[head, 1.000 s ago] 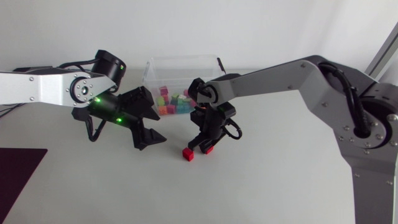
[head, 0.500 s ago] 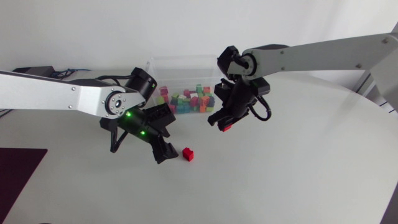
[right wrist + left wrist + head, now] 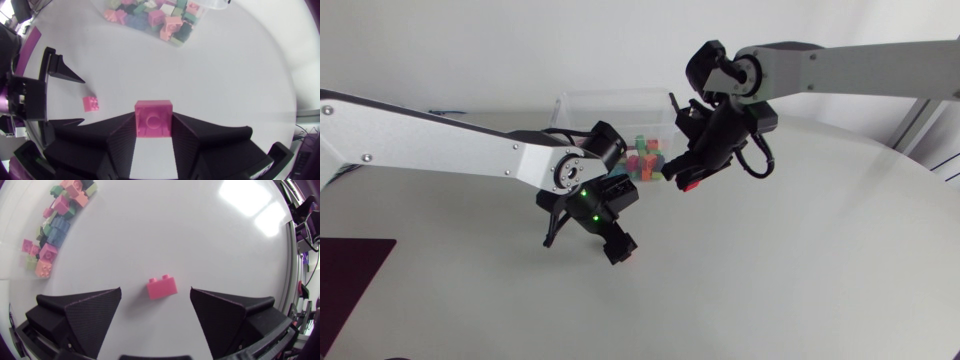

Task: Place the duplo bricks in the container

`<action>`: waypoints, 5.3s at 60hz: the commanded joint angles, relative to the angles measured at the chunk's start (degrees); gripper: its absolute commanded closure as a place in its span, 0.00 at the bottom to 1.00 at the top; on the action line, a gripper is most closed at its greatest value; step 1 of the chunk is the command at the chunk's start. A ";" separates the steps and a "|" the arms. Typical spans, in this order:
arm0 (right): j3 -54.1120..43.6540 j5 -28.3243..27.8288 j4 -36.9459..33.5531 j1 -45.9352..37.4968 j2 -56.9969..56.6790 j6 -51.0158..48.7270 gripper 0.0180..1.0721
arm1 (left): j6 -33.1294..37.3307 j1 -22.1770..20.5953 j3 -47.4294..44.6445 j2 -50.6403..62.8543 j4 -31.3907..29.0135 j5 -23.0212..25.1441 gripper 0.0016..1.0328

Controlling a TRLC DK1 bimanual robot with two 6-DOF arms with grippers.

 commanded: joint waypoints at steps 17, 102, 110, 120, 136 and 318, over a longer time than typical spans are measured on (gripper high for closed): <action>7.47 0.05 -2.24 -1.68 -2.10 1.59 0.78 | -6.00 -1.40 4.76 5.62 -2.14 -1.61 0.26; 30.94 -3.90 5.93 -0.36 15.39 2.55 0.78 | 0.33 10.29 3.96 -10.91 -4.96 1.73 0.72; 30.76 -3.90 9.54 -0.45 16.00 2.55 0.78 | 0.77 11.78 5.11 -11.17 -3.38 3.31 0.72; 32.34 -3.90 12.88 -0.63 17.94 2.20 0.78 | 1.73 13.10 7.13 -11.17 -1.97 4.37 0.71; 31.64 -3.72 19.82 -0.63 20.13 2.11 0.78 | 3.14 16.26 11.87 -10.82 -0.56 6.65 0.71; -42.19 16.49 50.14 -11.70 -48.07 -6.94 0.04 | -1.17 27.34 -18.18 -32.53 53.23 -0.29 0.05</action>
